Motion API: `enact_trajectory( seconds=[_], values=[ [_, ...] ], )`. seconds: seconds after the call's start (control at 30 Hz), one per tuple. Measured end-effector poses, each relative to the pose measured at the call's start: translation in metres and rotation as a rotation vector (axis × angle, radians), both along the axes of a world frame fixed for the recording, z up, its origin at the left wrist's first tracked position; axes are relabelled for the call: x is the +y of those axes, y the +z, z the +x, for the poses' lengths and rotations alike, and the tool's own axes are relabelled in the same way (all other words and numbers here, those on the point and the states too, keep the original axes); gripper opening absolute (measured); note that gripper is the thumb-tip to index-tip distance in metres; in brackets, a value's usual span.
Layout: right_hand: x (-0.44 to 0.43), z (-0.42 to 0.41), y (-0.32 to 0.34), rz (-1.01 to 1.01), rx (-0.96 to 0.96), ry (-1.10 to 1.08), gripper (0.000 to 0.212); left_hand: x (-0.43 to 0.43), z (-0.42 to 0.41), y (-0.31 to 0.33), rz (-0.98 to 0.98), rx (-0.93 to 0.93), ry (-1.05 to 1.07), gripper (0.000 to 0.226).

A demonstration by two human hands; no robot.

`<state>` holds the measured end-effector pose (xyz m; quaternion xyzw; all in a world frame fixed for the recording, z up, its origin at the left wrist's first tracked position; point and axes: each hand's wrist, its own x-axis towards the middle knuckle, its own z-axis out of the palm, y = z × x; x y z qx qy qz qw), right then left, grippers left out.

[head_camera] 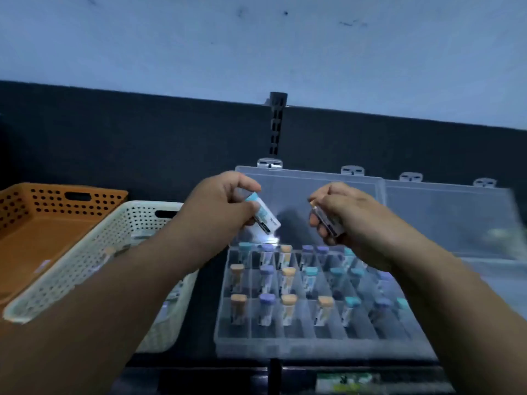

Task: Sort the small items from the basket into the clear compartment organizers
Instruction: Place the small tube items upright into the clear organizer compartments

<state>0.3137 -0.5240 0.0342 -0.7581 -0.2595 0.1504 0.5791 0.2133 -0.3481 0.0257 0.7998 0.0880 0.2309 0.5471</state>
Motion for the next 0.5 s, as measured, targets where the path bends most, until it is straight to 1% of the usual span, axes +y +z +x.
enact_trajectory(
  seconds=[0.07,0.23,0.43,0.5],
  values=[
    [-0.036,0.007,-0.001,-0.011,-0.032,-0.03,0.011,-0.027,0.013,0.001,0.047,0.002,0.0,0.016],
    [-0.116,0.023,-0.012,-0.046,-0.166,-0.047,0.01,-0.084,0.035,0.0,0.126,0.037,-0.055,0.007],
    [-0.176,0.037,-0.027,-0.089,-0.206,-0.101,0.012,-0.135,0.052,-0.007,0.183,0.04,-0.078,0.007],
    [-0.186,0.039,-0.033,-0.097,-0.215,-0.107,0.016,-0.145,0.056,-0.01,0.213,0.044,-0.085,0.009]
  ],
)
